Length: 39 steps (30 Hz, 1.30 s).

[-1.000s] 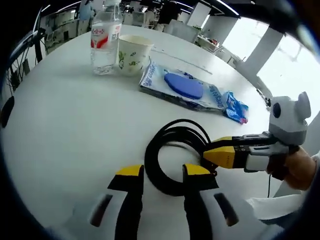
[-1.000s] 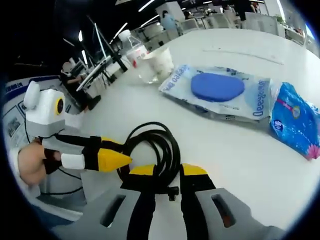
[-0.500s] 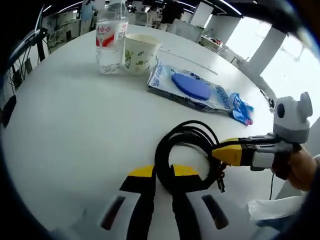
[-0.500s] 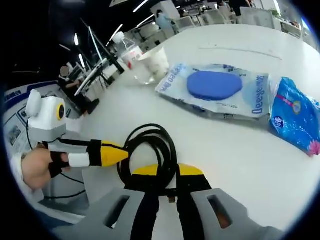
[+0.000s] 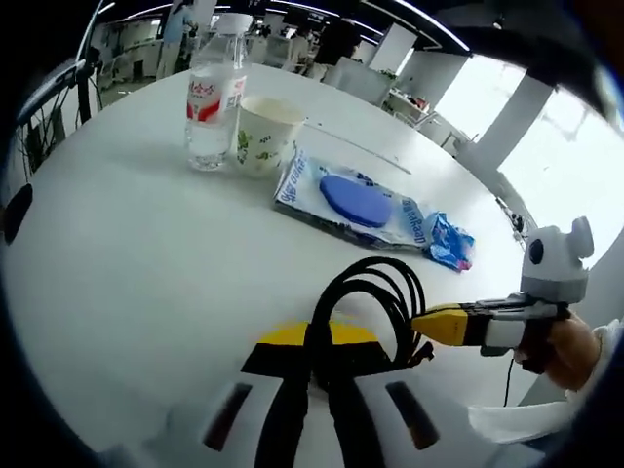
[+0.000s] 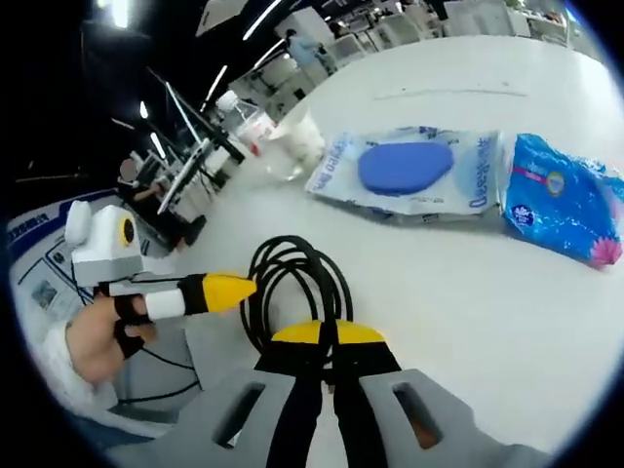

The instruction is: Arrange the tabletop items into an orderly group along one side of the table until the central work area is clear of visible clutter.

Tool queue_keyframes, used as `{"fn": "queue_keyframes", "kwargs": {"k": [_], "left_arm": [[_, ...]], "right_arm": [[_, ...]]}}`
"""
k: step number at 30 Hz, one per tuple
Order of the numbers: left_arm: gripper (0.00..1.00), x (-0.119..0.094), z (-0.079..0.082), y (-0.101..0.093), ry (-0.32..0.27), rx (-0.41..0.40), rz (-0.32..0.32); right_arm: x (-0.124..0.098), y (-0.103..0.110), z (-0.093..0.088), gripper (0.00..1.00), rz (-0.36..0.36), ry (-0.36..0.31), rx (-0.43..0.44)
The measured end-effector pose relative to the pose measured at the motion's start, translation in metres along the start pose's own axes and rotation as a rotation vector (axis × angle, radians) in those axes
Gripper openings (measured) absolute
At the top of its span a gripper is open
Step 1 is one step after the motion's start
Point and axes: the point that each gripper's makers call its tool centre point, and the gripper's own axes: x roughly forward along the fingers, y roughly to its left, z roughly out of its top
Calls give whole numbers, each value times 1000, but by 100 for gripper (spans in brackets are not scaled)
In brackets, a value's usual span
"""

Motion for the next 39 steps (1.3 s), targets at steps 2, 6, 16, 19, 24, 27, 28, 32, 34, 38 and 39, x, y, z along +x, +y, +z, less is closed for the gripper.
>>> {"fn": "queue_keyframes", "kwargs": {"k": [2,6,16,19,24,27,28,32,34,38,39], "left_arm": [[1,-2,4,-9,-14,2,-22],[1,-3,9,-26,-25,-1,-67],[1,4,5,-67,-3,38,-150],[2,7,5,-80,2,54,-174],[2,13,5,-98,13,79,-200],[2,17,3,-108,23,96,-218],[2,18,2,-113,28,106,-227],[3,23,0,-126,42,128,-247],[3,27,-1,-132,49,138,-256],[3,31,-2,-141,62,163,-268],[3,33,-2,-144,67,171,-272]], "right_arm": [[-7,0,4,0,8,-25,24],[-24,-3,12,0,10,-72,54],[-59,-27,13,0,-30,-151,125],[-68,-33,16,0,-43,-173,138],[-82,-45,19,0,-71,-209,150],[-90,-55,18,0,-89,-228,170],[-92,-57,18,0,-94,-235,176],[-103,-69,18,0,-117,-262,203],[-108,-73,20,0,-128,-272,205],[-115,-82,22,0,-148,-290,214],[-116,-84,22,0,-153,-291,215]]}}
